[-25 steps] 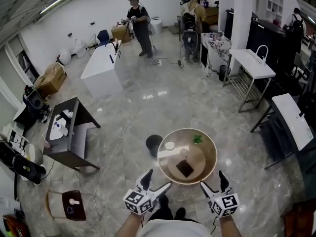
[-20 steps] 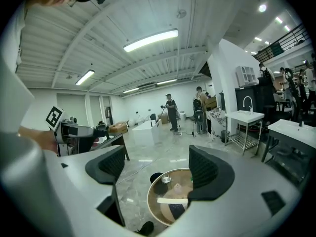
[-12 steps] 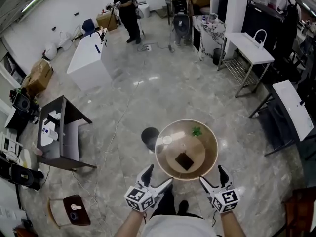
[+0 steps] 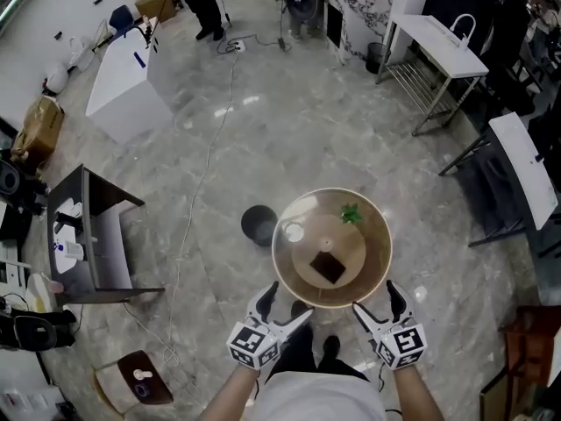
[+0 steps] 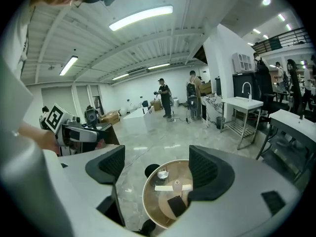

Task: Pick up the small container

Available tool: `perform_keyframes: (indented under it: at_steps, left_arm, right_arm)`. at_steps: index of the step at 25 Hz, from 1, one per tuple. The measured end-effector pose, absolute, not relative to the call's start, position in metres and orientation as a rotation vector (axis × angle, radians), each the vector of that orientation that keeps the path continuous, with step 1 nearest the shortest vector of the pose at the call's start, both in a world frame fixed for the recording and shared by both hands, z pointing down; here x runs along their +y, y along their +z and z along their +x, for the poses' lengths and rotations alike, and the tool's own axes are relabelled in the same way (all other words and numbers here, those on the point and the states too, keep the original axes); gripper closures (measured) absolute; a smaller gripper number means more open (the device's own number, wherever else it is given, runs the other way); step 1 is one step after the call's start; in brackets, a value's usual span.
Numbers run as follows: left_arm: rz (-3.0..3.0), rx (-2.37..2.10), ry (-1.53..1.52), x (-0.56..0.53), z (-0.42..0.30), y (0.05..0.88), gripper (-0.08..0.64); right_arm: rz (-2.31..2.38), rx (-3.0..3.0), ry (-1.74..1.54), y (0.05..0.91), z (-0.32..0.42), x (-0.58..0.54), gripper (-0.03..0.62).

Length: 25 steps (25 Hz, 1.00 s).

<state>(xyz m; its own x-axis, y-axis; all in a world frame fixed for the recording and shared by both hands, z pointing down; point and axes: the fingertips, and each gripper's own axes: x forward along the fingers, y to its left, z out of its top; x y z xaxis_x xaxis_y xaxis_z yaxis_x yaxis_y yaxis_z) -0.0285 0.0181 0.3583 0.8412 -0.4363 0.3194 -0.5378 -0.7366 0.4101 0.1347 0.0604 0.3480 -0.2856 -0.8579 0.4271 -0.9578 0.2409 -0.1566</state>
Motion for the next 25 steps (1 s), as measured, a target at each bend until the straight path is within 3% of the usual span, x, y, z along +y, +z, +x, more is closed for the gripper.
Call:
perform_keyframes:
  at_steps: [25]
  left_arm:
    - [2.392, -0.613, 0.417, -0.080, -0.014, 0.482, 0.107]
  right_arm:
    - [1.600, -2.105, 0.776, 0.473, 0.139, -0.047, 0.175]
